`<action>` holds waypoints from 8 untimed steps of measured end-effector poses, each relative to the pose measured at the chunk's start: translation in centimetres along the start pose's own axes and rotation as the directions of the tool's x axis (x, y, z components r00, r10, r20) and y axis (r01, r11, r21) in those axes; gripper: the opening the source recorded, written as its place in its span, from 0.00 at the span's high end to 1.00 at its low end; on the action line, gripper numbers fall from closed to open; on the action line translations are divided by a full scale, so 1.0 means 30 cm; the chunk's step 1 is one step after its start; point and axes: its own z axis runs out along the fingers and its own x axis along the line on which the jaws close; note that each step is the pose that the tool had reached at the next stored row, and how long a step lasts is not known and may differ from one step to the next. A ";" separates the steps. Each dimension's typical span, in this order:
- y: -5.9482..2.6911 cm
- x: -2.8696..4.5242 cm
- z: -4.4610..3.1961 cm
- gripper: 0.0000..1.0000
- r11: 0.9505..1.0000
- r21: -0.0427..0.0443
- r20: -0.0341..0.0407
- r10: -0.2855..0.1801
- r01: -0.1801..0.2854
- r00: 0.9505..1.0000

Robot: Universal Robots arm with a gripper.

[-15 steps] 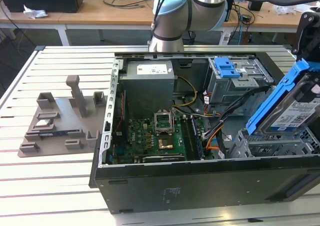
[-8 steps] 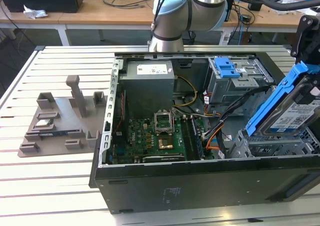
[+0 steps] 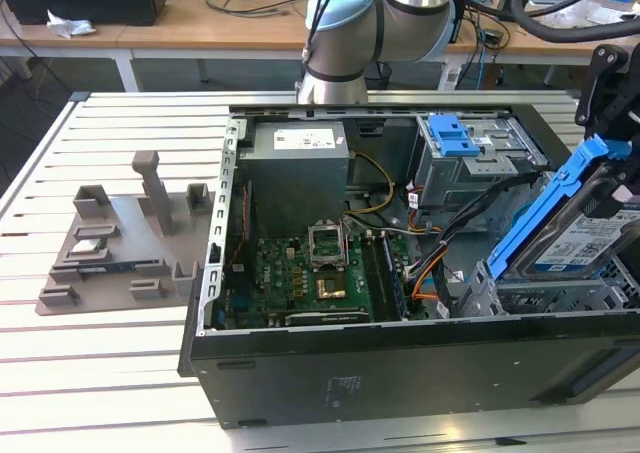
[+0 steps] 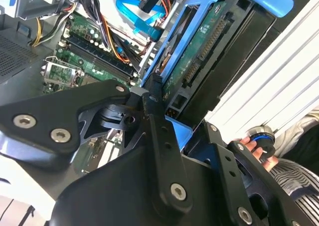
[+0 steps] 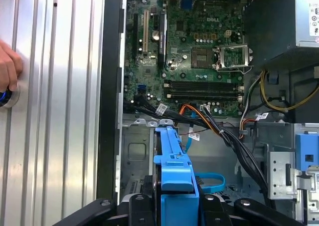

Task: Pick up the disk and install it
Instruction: 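Insert the disk into the insertion slot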

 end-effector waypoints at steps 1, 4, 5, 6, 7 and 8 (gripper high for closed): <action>-0.001 0.000 0.007 0.63 1.000 0.000 0.000 0.000 0.000 1.000; -0.002 0.000 0.022 0.63 1.000 0.000 0.000 0.000 0.000 1.000; -0.002 0.001 0.028 0.63 1.000 0.000 0.000 0.000 0.000 1.000; -0.003 0.001 0.038 0.63 1.000 0.000 0.000 0.000 0.000 1.000; -0.003 0.001 0.044 0.63 1.000 0.000 0.000 0.000 0.000 1.000; -0.004 0.001 0.057 0.63 1.000 0.000 0.000 0.000 0.000 1.000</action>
